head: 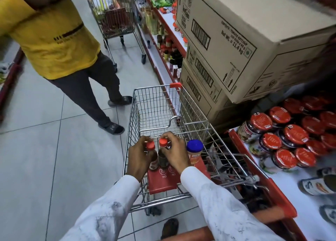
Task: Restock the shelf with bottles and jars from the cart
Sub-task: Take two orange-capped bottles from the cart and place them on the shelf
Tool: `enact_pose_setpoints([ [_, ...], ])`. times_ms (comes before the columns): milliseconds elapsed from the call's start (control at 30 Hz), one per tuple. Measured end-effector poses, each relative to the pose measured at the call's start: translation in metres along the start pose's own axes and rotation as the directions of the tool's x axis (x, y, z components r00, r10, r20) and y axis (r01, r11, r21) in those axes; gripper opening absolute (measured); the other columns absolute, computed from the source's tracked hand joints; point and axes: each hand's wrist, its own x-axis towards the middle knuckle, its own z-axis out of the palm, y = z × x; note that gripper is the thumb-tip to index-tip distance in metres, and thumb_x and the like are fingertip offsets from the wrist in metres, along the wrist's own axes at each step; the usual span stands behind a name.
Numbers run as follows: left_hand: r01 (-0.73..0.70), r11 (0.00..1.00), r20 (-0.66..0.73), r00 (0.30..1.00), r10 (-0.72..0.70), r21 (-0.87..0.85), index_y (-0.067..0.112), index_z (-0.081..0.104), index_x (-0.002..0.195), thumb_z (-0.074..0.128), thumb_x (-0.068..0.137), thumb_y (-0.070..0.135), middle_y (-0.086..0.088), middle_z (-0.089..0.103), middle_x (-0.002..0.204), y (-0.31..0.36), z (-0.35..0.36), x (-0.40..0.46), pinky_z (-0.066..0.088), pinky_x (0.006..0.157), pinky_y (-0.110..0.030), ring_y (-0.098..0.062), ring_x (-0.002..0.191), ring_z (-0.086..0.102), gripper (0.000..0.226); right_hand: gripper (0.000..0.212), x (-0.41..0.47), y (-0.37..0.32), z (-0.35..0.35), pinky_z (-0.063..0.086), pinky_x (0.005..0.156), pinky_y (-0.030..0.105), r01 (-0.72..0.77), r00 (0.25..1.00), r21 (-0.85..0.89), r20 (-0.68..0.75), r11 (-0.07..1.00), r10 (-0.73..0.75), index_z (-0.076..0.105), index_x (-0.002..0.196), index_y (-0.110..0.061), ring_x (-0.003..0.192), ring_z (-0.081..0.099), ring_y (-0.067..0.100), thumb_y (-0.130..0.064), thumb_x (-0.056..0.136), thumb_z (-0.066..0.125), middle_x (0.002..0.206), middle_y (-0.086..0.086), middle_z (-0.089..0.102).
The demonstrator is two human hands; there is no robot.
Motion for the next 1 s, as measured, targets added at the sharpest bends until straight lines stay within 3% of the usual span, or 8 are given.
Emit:
enact_pose_setpoints([
  [267, -0.162, 0.986, -0.117, 0.979, 0.165, 0.032, 0.021, 0.073, 0.098, 0.085, 0.063, 0.01, 0.006, 0.074, 0.079, 0.052, -0.031, -0.034, 0.052, 0.068, -0.007, -0.003, 0.071, 0.069, 0.039, 0.041, -0.051, -0.023, -0.071, 0.06, 0.08, 0.04, 0.108, 0.985, 0.186, -0.155, 0.977, -0.08, 0.058, 0.103, -0.033, 0.094, 0.066, 0.011, -0.01, 0.075, 0.078, 0.106, -0.004, 0.066],
  [367, -0.235, 0.971, -0.115, 0.965, 0.237, 0.033, 0.018, 0.077, 0.096, 0.087, 0.063, 0.014, 0.005, 0.076, 0.078, 0.093, -0.039, -0.05, 0.059, 0.07, -0.023, -0.004, 0.066, 0.07, 0.035, 0.04, -0.077, -0.035, -0.12, 0.059, 0.082, 0.039, 0.143, 0.963, 0.191, -0.252, 0.971, -0.092, 0.06, 0.105, -0.032, 0.093, 0.067, 0.011, -0.017, 0.072, 0.078, 0.104, -0.007, 0.069],
  [433, -0.307, 0.951, -0.102, 0.945, 0.31, 0.039, 0.02, 0.077, 0.091, 0.088, 0.062, 0.017, 0.007, 0.074, 0.071, 0.125, -0.038, -0.066, 0.054, 0.066, -0.011, 0.003, 0.06, 0.068, 0.031, 0.039, -0.097, -0.04, -0.154, 0.058, 0.082, 0.038, 0.155, 0.937, 0.171, -0.337, 0.973, -0.09, 0.062, 0.105, -0.031, 0.091, 0.068, 0.012, -0.021, 0.07, 0.077, 0.102, -0.006, 0.07],
  [500, -0.378, 0.926, -0.073, 0.923, 0.377, -0.002, 0.022, 0.076, 0.082, 0.089, 0.061, 0.015, 0.011, 0.07, 0.061, 0.159, -0.03, -0.084, 0.046, 0.059, -0.002, 0.009, 0.059, 0.066, 0.025, 0.04, -0.119, -0.04, -0.189, 0.059, 0.08, 0.036, 0.153, 0.903, 0.151, -0.424, 0.977, -0.076, 0.065, 0.107, -0.03, 0.089, 0.069, 0.011, -0.024, 0.069, 0.076, 0.1, -0.006, 0.071],
  [633, -0.451, 0.887, 0.015, 0.89, 0.455, -0.102, 0.026, 0.074, 0.078, 0.089, 0.057, 0.032, 0.009, 0.073, 0.059, 0.209, -0.002, -0.11, 0.058, 0.065, -0.024, 0.004, 0.055, 0.067, 0.026, 0.037, -0.168, -0.036, -0.249, 0.057, 0.077, 0.023, 0.117, 0.812, 0.091, -0.582, 0.989, -0.042, 0.07, 0.104, -0.026, 0.09, 0.068, 0.005, -0.018, 0.068, 0.078, 0.1, -0.008, 0.073],
  [733, -0.526, 0.831, 0.061, 0.837, 0.543, -0.179, 0.028, 0.071, 0.073, 0.091, 0.059, 0.022, 0.017, 0.066, 0.054, 0.246, 0.025, -0.132, 0.046, 0.056, -0.004, 0.012, 0.053, 0.061, 0.025, 0.034, -0.206, -0.026, -0.283, 0.056, 0.079, 0.024, 0.066, 0.728, 0.059, -0.686, 0.996, -0.008, 0.071, 0.101, -0.027, 0.09, 0.067, 0.002, -0.02, 0.068, 0.079, 0.098, -0.012, 0.073],
  [900, -0.524, 0.787, 0.183, 0.782, 0.596, -0.325, 0.033, 0.071, 0.072, 0.092, 0.058, 0.023, 0.012, 0.071, 0.062, 0.282, 0.083, -0.154, 0.055, 0.057, -0.022, 0.005, 0.049, 0.058, 0.027, 0.033, -0.257, 0.005, -0.315, 0.057, 0.074, 0.018, -0.079, 0.597, 0.099, -0.792, 0.992, 0.127, 0.071, 0.099, -0.031, 0.081, 0.07, -0.001, -0.019, 0.07, 0.081, 0.093, -0.015, 0.074],
  [1000, -0.531, 0.776, 0.252, 0.743, 0.619, -0.34, 0.023, 0.075, 0.08, 0.091, 0.059, 0.023, 0.013, 0.07, 0.062, 0.289, 0.121, -0.163, 0.051, 0.057, -0.014, 0.005, 0.049, 0.058, 0.026, 0.033, -0.272, 0.03, -0.321, 0.059, 0.071, 0.02, -0.172, 0.517, 0.169, -0.823, 0.971, 0.235, 0.072, 0.099, -0.029, 0.074, 0.07, -0.002, -0.015, 0.07, 0.082, 0.087, -0.013, 0.076],
])
